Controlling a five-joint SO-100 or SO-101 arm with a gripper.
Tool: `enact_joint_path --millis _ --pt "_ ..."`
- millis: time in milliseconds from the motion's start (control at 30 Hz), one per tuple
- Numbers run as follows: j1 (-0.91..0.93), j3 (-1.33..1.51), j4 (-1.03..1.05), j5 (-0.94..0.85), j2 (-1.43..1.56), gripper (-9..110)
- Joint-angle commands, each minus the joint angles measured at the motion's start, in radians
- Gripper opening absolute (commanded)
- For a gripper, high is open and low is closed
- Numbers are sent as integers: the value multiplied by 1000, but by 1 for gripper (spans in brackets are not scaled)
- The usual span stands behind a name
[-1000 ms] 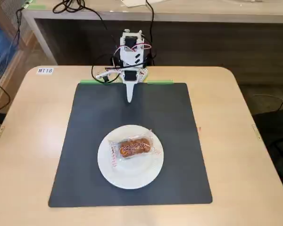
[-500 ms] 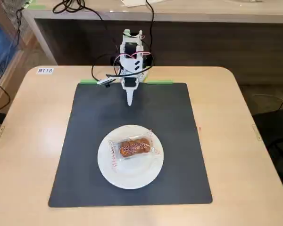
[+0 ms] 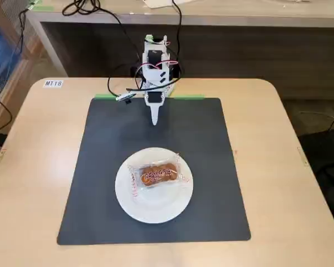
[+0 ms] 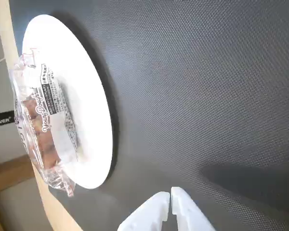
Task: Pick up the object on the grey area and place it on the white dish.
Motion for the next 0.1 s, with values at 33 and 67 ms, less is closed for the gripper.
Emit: enact_joint_path --millis 33,67 --pt "-5 29 -6 -6 23 0" --pt "-5 29 -6 -6 23 0"
